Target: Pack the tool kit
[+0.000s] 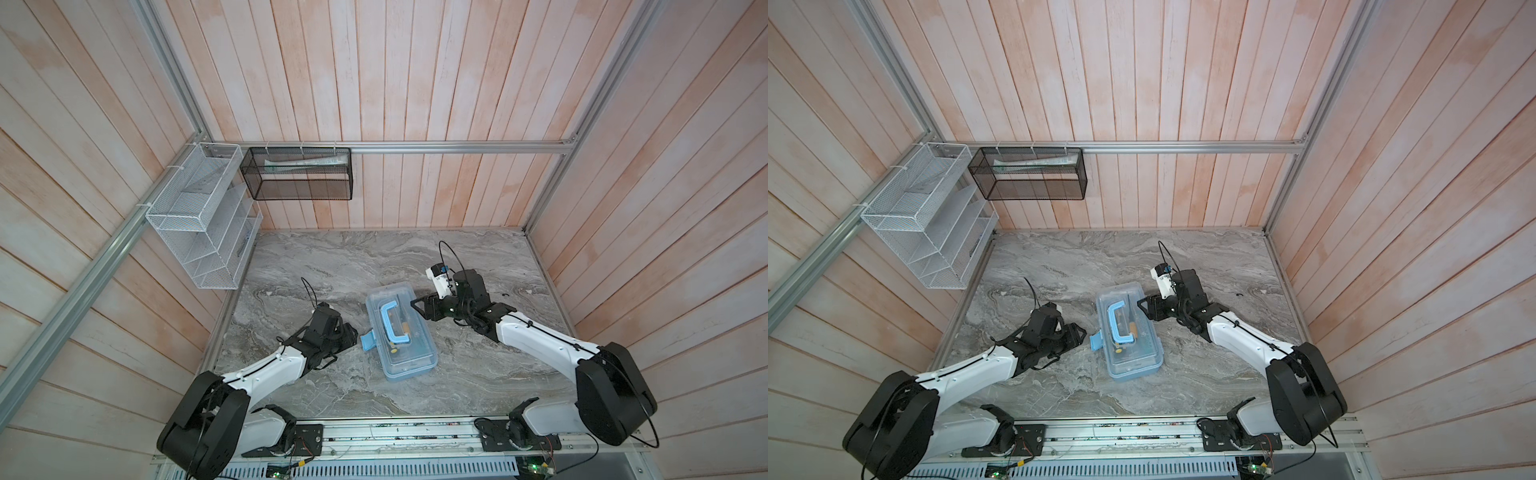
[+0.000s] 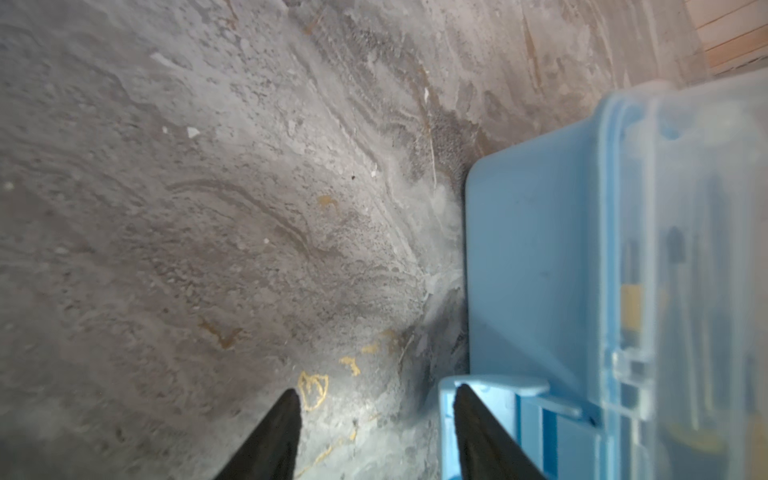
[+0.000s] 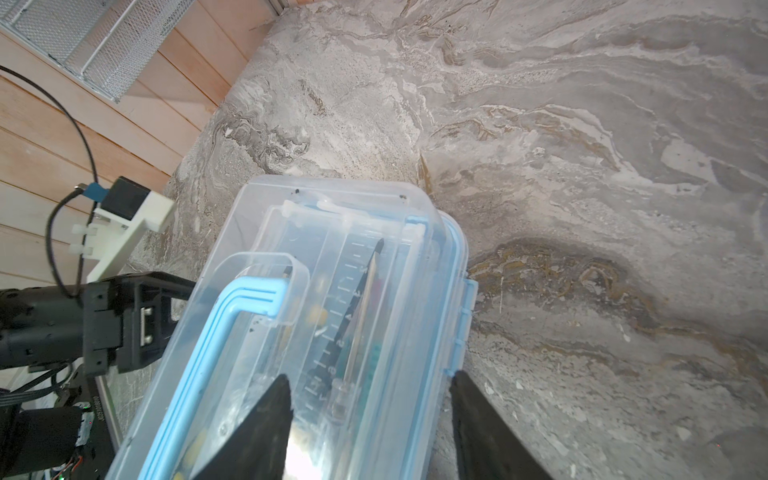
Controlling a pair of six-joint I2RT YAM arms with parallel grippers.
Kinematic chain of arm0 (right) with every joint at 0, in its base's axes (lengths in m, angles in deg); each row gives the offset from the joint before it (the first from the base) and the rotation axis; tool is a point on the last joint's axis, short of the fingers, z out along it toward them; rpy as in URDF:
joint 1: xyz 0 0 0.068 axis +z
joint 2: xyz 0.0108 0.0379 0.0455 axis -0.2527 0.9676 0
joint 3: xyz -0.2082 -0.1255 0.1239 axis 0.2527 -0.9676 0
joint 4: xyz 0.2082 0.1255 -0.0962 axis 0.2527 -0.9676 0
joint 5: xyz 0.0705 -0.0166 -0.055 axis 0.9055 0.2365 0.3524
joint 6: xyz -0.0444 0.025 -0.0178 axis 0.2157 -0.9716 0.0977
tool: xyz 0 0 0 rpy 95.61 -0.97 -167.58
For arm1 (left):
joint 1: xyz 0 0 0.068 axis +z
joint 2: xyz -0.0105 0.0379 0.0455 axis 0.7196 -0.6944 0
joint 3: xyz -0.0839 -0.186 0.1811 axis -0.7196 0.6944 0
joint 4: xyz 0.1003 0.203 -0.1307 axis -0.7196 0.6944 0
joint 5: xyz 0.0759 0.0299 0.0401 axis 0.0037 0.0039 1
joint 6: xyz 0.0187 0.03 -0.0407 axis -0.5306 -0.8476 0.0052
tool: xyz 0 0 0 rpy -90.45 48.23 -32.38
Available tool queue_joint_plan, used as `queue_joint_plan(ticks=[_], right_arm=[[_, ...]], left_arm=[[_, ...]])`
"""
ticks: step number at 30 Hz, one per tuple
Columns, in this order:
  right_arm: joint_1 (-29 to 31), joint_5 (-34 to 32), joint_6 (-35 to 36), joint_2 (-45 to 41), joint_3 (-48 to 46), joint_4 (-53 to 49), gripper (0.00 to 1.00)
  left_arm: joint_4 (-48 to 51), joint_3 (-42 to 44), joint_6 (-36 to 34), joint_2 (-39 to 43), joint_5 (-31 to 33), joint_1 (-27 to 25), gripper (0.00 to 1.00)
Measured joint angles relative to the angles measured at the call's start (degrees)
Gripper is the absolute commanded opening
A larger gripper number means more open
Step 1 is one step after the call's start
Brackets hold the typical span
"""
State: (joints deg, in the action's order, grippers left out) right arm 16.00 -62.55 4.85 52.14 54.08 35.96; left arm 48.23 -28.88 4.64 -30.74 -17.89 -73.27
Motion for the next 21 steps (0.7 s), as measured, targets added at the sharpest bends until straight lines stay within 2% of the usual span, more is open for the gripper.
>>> queue_joint_plan(ticks=[12, 21], right_arm=[[-0.2, 1.4, 0.0, 0.6, 0.0, -0.1, 0.58], [-0.3, 1.7, -1.1, 0.5, 0.0, 0.2, 0.58]], left_arm=[[-3.3, -5.6, -1.9, -9.4, -0.3, 0.1, 0.54], [-6.3, -7.6, -5.2, -13.6, -2.9, 0.1, 0.46]])
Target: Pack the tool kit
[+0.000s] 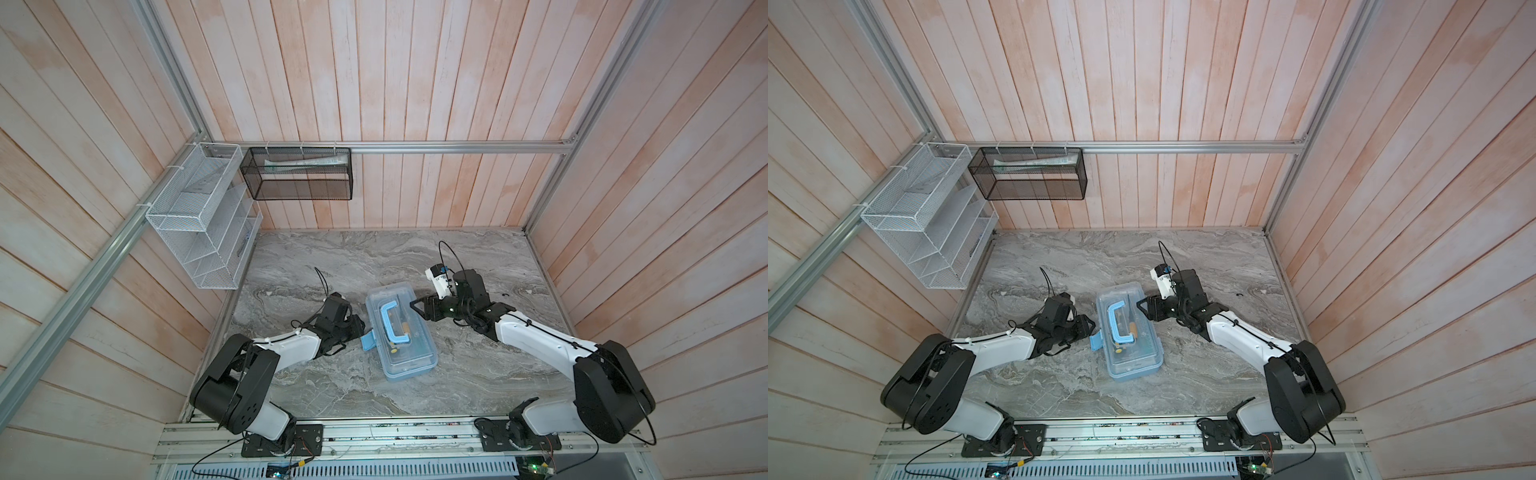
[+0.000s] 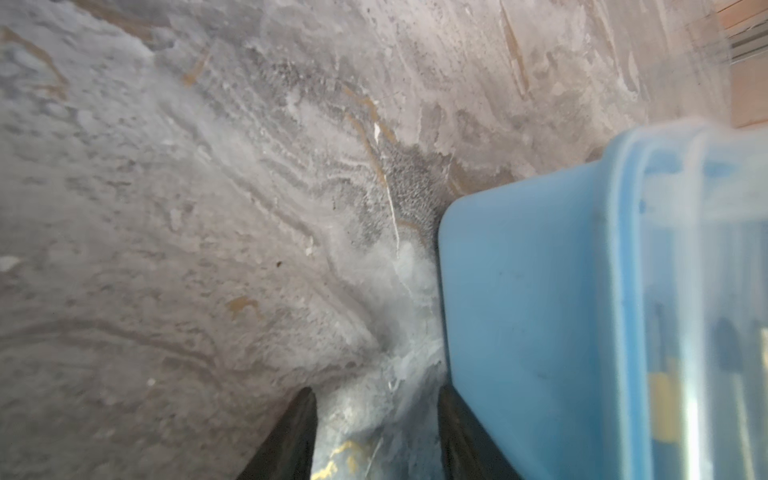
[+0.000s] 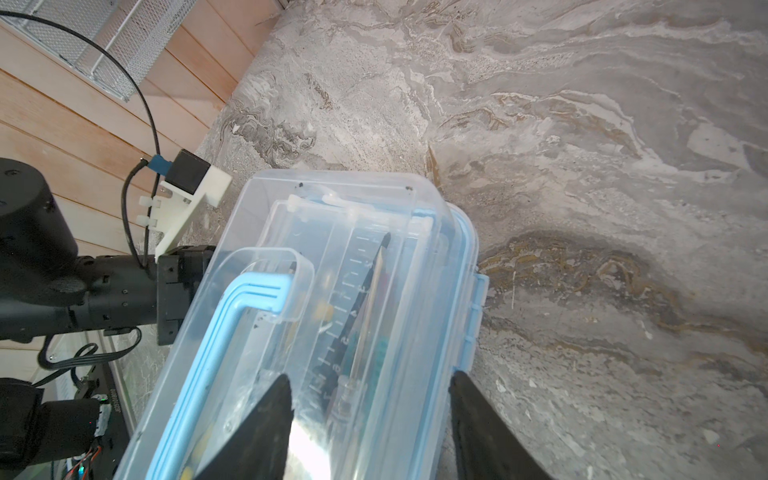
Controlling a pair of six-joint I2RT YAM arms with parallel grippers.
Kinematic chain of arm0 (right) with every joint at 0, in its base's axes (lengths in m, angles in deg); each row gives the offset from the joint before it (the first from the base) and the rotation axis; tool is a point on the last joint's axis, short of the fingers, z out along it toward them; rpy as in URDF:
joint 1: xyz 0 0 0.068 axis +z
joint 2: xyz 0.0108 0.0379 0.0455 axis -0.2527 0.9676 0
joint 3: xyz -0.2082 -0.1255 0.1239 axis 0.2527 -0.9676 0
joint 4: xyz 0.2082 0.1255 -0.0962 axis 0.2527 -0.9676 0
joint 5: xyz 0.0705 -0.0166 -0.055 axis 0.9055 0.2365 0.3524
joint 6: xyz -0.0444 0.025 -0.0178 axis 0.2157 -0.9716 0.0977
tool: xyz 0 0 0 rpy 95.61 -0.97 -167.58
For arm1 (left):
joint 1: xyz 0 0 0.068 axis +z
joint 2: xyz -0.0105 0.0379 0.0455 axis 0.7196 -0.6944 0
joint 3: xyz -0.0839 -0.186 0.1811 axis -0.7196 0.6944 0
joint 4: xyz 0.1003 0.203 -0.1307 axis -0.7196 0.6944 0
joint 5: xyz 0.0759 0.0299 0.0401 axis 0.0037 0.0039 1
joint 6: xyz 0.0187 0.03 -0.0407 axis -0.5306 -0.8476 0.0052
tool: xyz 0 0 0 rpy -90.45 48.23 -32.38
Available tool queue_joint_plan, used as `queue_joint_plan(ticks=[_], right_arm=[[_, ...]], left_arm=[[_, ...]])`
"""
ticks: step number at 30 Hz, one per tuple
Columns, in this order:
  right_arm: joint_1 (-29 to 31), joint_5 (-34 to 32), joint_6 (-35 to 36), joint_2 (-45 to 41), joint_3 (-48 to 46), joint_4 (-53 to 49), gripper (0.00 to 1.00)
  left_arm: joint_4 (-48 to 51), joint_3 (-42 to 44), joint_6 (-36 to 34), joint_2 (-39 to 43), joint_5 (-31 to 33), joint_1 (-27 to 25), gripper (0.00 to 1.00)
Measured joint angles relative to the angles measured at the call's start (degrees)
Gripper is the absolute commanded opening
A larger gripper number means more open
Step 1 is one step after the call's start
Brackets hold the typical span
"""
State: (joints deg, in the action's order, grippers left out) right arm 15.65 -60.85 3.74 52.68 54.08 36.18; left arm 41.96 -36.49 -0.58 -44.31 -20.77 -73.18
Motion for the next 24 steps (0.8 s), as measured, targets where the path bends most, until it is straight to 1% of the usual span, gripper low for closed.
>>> queue_joint_plan(ticks=[1, 5, 7, 11, 16, 20, 24], right_arm=[[0.0, 0.1, 0.0, 0.0, 0.0, 0.0, 0.58], [0.0, 0.3, -0.5, -0.1, 0.0, -0.1, 0.58], [0.0, 0.3, -0.7, -0.3, 0.0, 0.0, 0.58], [-0.1, 0.3, -1.6, -0.7, -0.2, 0.3, 0.57], [-0.1, 0.3, -2.0, -0.7, -0.2, 0.5, 0.57], [-0.1, 0.3, -2.0, -0.7, -0.3, 0.5, 0.57], [-0.1, 0.3, -2.0, -0.7, -0.3, 0.5, 0.57]], left_arm=[[-0.1, -0.4, -0.4, -0.5, -0.4, 0.0, 0.44], [-0.3, -1.5, -2.4, -2.3, -2.2, 0.0, 0.26], [0.1, -1.5, -3.1, -2.3, -2.9, 0.0, 0.2], [0.0, -1.0, -3.8, -1.9, -4.5, 0.0, 0.18], [-0.4, 1.7, -4.8, 0.3, -6.7, -0.9, 0.12], [-1.2, 4.0, -4.7, 3.1, -8.0, -1.1, 0.08], [-1.6, 5.9, -4.2, 6.8, -9.1, -1.1, 0.08]])
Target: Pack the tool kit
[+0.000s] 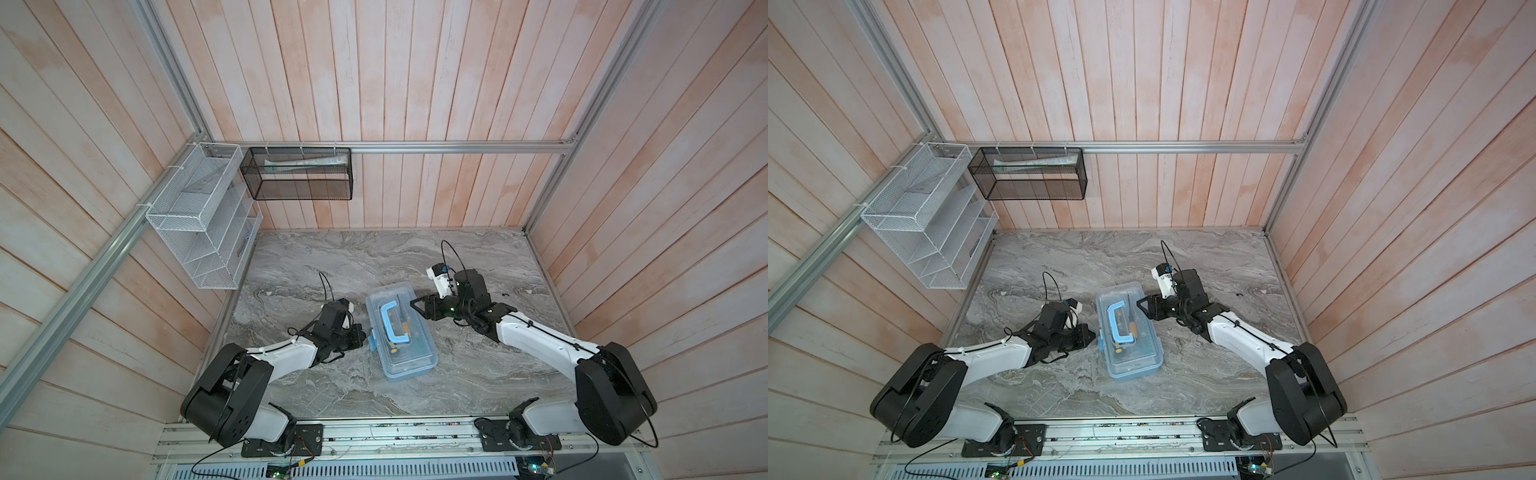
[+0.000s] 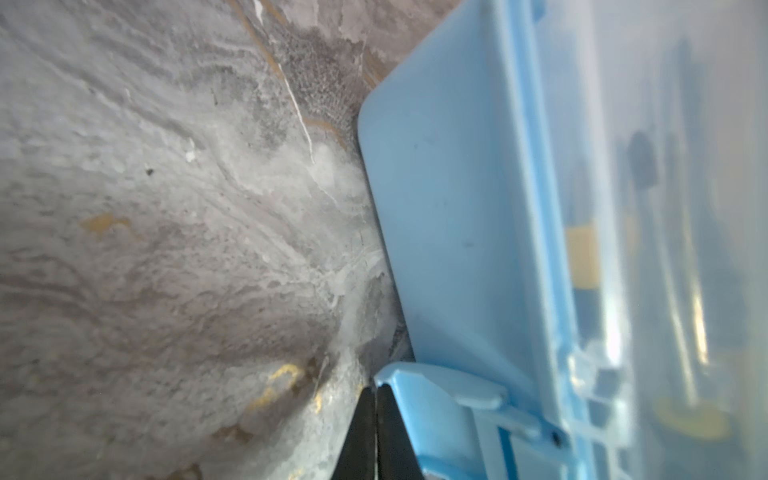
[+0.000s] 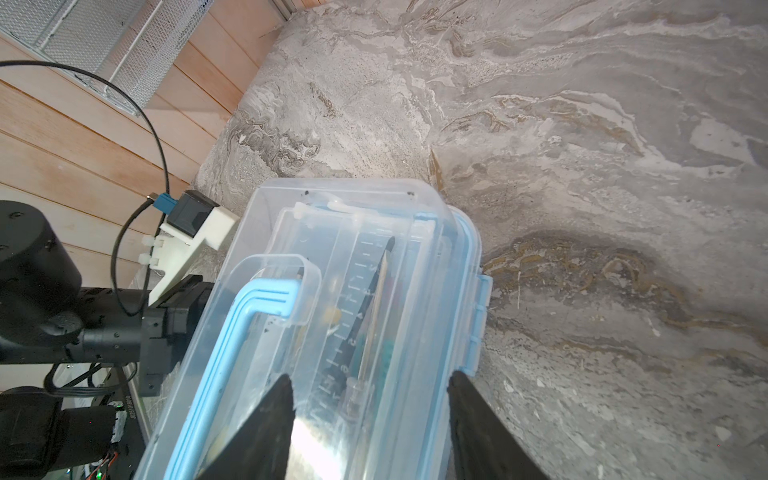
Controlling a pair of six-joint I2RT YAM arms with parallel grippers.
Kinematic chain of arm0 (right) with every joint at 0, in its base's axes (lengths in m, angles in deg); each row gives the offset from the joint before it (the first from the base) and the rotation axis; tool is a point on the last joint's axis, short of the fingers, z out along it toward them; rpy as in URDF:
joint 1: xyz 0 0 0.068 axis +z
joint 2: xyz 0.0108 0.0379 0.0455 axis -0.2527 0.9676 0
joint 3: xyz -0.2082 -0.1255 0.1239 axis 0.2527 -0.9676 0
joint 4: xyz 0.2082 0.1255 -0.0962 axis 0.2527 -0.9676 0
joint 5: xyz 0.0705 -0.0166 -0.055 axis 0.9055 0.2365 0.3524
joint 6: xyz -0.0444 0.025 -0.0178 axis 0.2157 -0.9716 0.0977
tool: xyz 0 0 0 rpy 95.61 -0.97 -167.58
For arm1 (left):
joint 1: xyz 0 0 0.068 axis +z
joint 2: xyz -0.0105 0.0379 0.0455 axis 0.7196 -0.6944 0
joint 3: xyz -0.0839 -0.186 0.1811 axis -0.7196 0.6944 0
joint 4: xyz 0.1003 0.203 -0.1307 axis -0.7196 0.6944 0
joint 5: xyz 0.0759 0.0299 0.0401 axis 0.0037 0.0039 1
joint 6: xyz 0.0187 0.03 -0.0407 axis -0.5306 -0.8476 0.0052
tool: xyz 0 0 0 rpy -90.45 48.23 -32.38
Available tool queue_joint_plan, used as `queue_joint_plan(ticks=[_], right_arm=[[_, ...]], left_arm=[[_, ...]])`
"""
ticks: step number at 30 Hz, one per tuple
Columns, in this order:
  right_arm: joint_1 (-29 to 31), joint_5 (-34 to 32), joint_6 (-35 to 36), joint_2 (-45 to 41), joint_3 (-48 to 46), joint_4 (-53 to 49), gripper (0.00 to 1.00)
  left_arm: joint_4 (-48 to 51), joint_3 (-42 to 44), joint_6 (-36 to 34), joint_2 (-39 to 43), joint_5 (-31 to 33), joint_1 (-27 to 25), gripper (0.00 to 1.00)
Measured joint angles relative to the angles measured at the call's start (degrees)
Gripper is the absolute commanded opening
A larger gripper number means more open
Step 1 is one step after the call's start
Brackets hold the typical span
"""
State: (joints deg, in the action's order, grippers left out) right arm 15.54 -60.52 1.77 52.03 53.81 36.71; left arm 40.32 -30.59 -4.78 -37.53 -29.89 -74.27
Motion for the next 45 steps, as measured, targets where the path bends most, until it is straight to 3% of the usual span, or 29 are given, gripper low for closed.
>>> queue_joint_plan(ticks=[3, 5, 8, 11, 15, 21, 27, 35, 45], right_arm=[[0.0, 0.0, 0.0, 0.0, 0.0, 0.0, 0.57], [0.0, 0.0, 0.0, 0.0, 0.0, 0.0, 0.57], [0.0, 0.0, 0.0, 0.0, 0.0, 0.0, 0.57], [0.0, 0.0, 0.0, 0.0, 0.0, 0.0, 0.57], [0.0, 0.0, 0.0, 0.0, 0.0, 0.0, 0.57], [0.0, 0.6, 0.0, 0.0, 0.0, 0.0, 0.57], [0.0, 0.7, 0.0, 0.0, 0.0, -0.1, 0.57], [0.0, 0.7, 0.0, 0.0, 0.0, -0.5, 0.57], [-0.6, 0.2, 0.0, 0.0, 0.0, -0.5, 0.57]], left_arm=[[0.2, 1.0, 0.5, 3.1, -0.2, 0.0, 0.15], [1.7, 1.0, 0.8, 5.3, 0.9, -0.2, 0.35], [5.9, 1.1, 0.5, 10.3, 7.7, -3.6, 0.69], [8.3, 2.3, 0.8, 16.0, 14.5, -10.3, 0.81], [8.2, 7.3, 1.8, 20.5, 21.1, -13.6, 0.83], [6.6, 12.9, 2.9, 19.6, 26.8, -16.1, 0.87], [-2.1, 12.8, -0.3, 13.5, 29.4, -19.9, 0.9], [-13.2, 12.0, -4.3, 5.2, 29.7, -20.8, 0.9], [-11.5, 5.9, -4.1, -1.9, 34.8, -21.6, 0.9]])
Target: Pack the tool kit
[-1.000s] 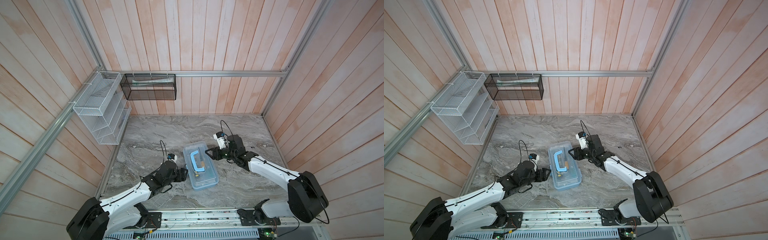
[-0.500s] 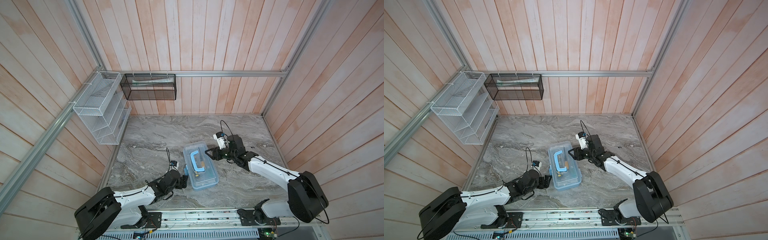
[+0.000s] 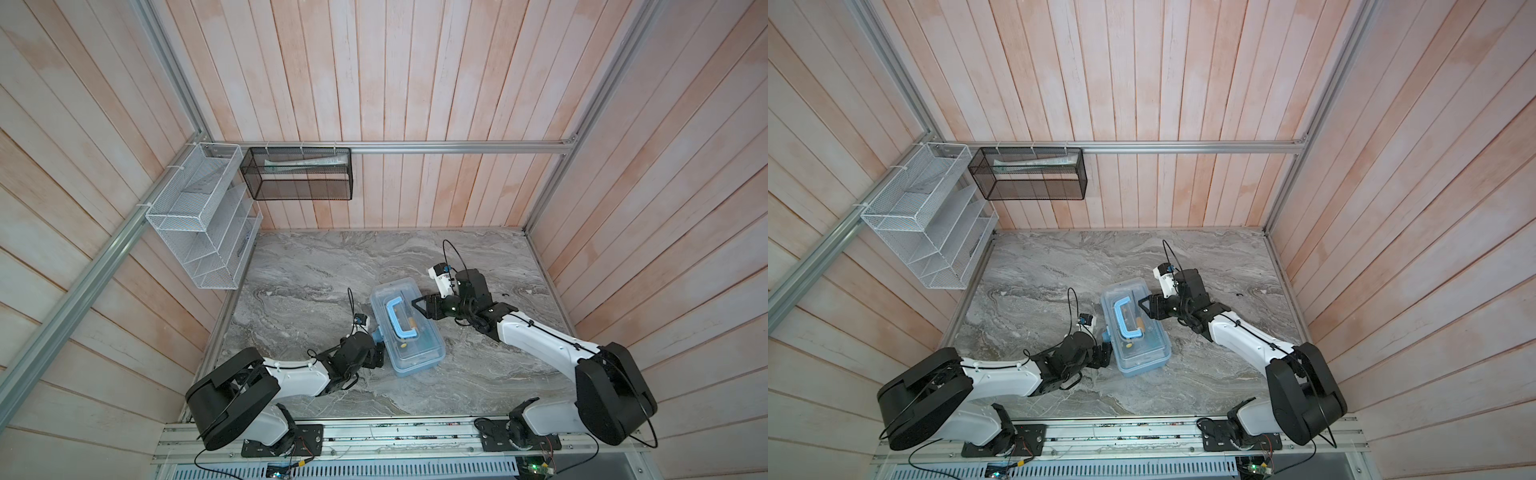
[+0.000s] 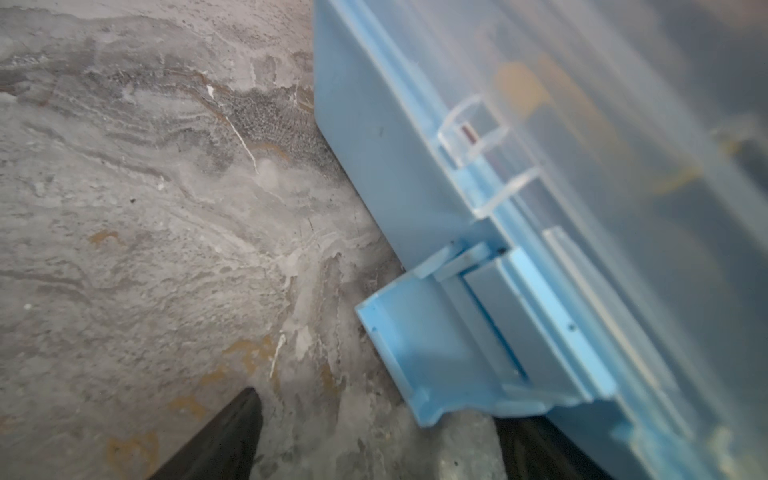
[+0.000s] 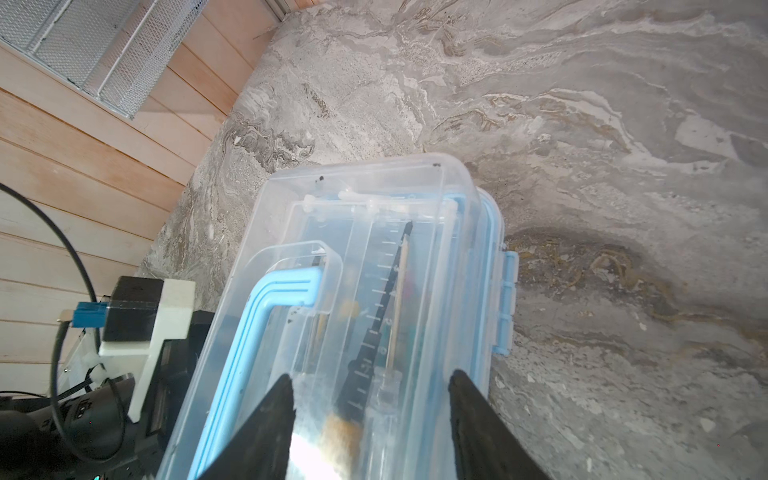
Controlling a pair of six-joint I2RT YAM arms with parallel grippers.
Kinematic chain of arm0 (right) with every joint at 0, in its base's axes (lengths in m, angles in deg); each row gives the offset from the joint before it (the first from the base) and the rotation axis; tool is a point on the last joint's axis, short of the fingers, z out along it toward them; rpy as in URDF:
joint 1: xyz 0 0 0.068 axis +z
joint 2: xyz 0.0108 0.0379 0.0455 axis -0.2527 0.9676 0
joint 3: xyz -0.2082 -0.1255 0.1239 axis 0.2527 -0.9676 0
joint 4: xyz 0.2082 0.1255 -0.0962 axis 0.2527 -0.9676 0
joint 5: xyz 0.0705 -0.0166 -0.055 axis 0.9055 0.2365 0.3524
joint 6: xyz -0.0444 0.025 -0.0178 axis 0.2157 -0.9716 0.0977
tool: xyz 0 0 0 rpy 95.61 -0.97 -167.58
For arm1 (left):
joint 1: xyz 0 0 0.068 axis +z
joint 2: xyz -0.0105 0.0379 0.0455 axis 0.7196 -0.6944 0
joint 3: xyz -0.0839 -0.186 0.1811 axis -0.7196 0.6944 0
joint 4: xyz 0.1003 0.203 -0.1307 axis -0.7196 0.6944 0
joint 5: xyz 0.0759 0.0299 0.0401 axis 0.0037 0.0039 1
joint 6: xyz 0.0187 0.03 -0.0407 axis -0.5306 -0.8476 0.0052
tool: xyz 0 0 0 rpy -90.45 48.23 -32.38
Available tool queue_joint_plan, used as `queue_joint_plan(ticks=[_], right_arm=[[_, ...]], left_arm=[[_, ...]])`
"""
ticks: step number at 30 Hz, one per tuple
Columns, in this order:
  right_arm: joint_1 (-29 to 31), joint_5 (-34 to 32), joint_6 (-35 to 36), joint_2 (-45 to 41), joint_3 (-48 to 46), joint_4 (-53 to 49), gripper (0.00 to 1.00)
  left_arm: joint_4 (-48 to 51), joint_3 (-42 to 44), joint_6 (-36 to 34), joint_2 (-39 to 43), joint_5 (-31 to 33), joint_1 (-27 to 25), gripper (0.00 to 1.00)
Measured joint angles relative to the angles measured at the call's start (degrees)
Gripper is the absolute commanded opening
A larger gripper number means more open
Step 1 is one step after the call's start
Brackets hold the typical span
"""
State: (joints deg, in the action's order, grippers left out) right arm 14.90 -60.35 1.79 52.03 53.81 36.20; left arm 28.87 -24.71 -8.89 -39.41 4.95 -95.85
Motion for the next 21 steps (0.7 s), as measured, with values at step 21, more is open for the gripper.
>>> queue_joint_plan(ticks=[21], right_arm=[[0.0, 0.2, 0.2, -0.2, -0.7, 0.0, 0.57]], left_arm=[[10.8, -3.7, 8.3, 4.7, 7.1, 0.4, 0.84]])
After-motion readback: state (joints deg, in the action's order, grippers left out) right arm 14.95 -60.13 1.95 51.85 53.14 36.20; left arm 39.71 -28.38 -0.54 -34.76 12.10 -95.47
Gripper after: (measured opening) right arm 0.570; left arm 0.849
